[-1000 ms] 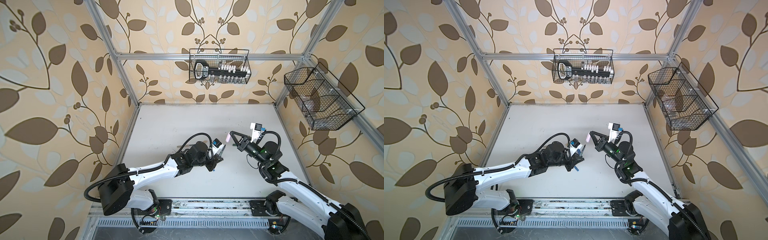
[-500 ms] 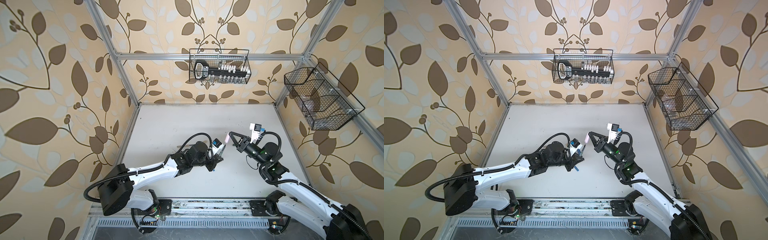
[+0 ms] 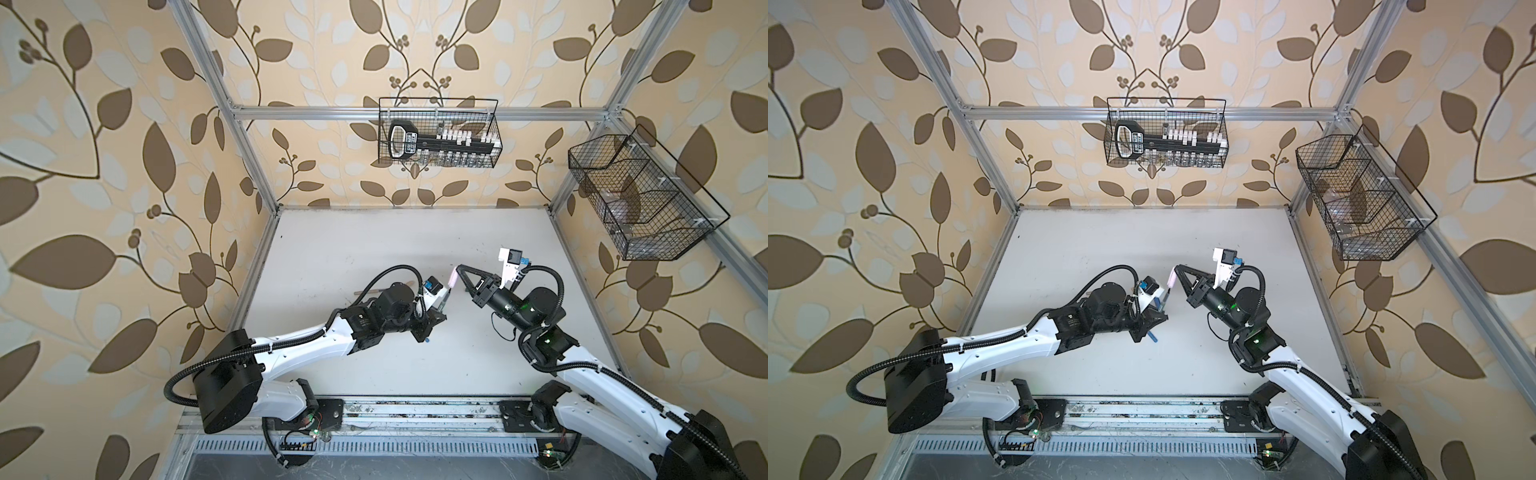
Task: Insert the pens into the pen caps
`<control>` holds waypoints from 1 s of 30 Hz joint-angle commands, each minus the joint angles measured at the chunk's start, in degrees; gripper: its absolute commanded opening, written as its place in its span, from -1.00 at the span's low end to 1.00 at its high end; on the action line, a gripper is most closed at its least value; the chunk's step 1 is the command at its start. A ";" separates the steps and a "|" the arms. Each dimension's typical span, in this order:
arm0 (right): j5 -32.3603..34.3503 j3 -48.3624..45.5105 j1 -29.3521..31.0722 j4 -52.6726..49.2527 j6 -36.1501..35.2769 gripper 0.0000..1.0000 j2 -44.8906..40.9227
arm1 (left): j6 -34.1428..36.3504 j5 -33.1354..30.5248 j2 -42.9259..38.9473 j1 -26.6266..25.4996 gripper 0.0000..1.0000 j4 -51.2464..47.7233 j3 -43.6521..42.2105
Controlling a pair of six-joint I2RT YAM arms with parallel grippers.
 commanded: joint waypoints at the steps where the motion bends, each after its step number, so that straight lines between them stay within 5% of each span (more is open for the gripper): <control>1: 1.94 -1.30 0.63 -0.02 0.18 -0.77 -1.36 | 0.44 0.41 -2.50 -0.62 -1.00 1.54 1.22; 30: 4.65 -3.74 3.62 2.42 -0.73 -0.77 -0.16 | -0.11 2.04 -4.71 -0.71 -1.00 2.03 2.84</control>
